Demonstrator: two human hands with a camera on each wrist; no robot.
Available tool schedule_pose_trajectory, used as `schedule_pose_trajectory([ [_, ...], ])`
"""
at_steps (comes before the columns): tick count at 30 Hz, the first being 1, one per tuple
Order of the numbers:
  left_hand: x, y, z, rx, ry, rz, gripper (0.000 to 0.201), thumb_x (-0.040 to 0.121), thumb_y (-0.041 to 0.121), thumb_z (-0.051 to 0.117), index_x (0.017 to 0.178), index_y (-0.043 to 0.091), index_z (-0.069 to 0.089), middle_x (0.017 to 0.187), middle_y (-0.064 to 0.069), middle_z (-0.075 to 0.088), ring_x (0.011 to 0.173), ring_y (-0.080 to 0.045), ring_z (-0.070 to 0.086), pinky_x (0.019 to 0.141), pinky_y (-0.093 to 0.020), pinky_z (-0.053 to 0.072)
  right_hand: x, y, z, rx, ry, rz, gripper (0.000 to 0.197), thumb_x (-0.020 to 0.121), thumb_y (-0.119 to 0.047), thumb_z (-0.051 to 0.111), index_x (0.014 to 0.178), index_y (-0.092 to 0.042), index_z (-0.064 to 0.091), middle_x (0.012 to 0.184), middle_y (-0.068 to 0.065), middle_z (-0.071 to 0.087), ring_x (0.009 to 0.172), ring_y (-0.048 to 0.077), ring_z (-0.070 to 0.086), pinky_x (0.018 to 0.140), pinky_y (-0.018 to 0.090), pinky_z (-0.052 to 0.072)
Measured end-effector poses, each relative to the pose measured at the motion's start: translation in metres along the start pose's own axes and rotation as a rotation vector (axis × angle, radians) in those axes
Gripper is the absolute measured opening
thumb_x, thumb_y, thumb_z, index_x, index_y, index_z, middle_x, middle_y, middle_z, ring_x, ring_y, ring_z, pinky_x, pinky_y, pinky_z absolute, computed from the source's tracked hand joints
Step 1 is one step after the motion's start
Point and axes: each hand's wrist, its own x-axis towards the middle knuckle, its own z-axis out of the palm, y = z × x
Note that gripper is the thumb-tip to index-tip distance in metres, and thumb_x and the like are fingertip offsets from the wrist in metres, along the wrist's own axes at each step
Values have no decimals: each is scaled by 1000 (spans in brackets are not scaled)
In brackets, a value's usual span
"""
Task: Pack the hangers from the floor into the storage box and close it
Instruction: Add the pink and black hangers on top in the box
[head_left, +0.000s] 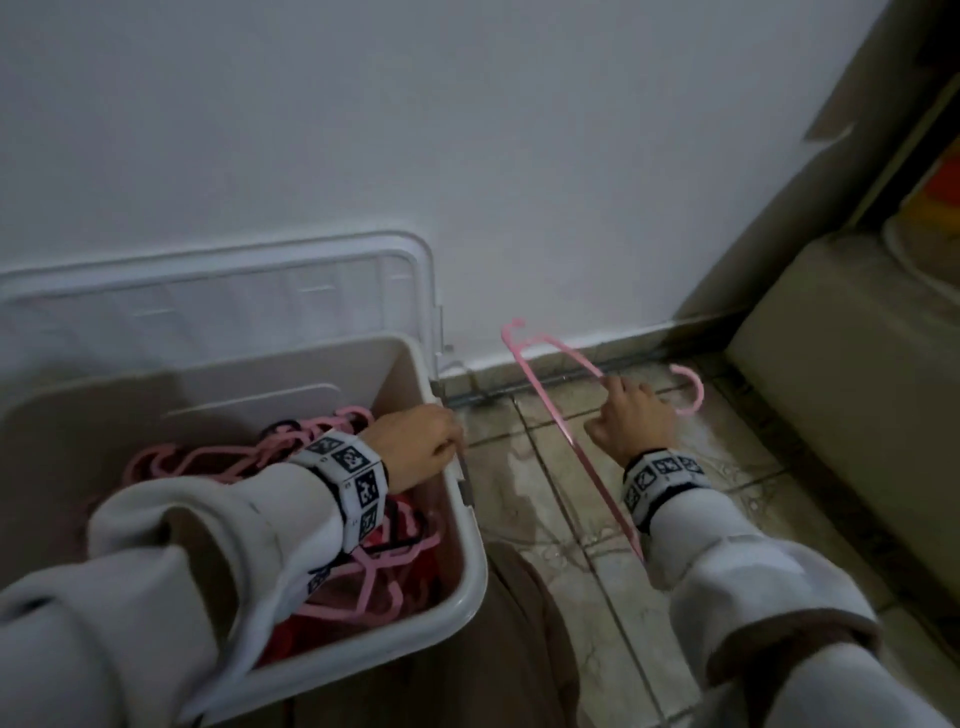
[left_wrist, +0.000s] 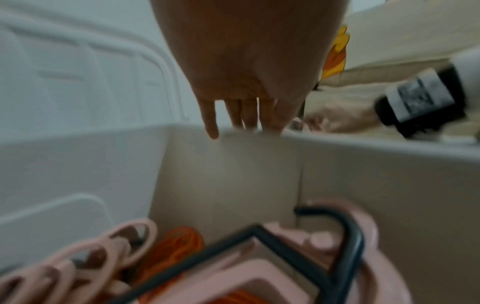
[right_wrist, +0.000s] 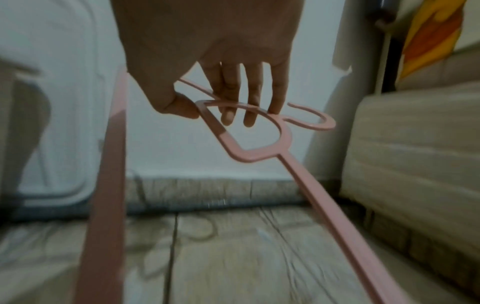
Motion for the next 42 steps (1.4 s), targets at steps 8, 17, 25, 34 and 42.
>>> schedule_pose_trajectory([
  [8, -87, -33, -53, -72, 135, -216, 26, 90, 13, 46, 110, 17, 62, 114, -5, 64, 103, -22, 58, 85, -26, 42, 0, -118, -123, 34, 284, -399, 56, 80, -35, 51, 131, -14, 43, 108, 6, 64, 102, 26, 55, 79, 36, 44],
  [17, -212, -103, -71, -40, 133, -631, 25, 95, 24, 44, 107, 12, 62, 110, -6, 64, 105, -24, 58, 83, -25, 38, -37, -286, -120, -169, -121, -768, 60, 85, -50, 51, 136, -20, 39, 129, 4, 55, 116, 25, 53, 85, 35, 43],
  [25, -254, -133, -66, -73, 213, -760, 21, 92, 25, 47, 103, 15, 63, 108, -4, 66, 88, -20, 57, 72, -21, 35, -52, -318, -100, -242, -400, -776, 35, 91, -34, 51, 122, -19, 56, 123, 4, 60, 111, 22, 56, 85, 28, 41],
  [34, -224, -139, -45, -51, 90, -675, 26, 95, 24, 38, 77, 14, 55, 92, -8, 63, 81, -26, 55, 74, -30, 42, -38, -308, -65, -413, -551, -697, 33, 90, -29, 51, 118, -12, 59, 122, 9, 60, 112, 27, 55, 95, 32, 43],
  [42, -187, -141, -37, -109, -1, -610, 26, 93, 18, 44, 105, 10, 66, 110, -10, 65, 100, -28, 60, 85, -30, 47, -34, -314, -31, -281, -591, -670, 45, 91, -41, 48, 126, -12, 50, 129, 10, 54, 116, 28, 53, 97, 37, 44],
])
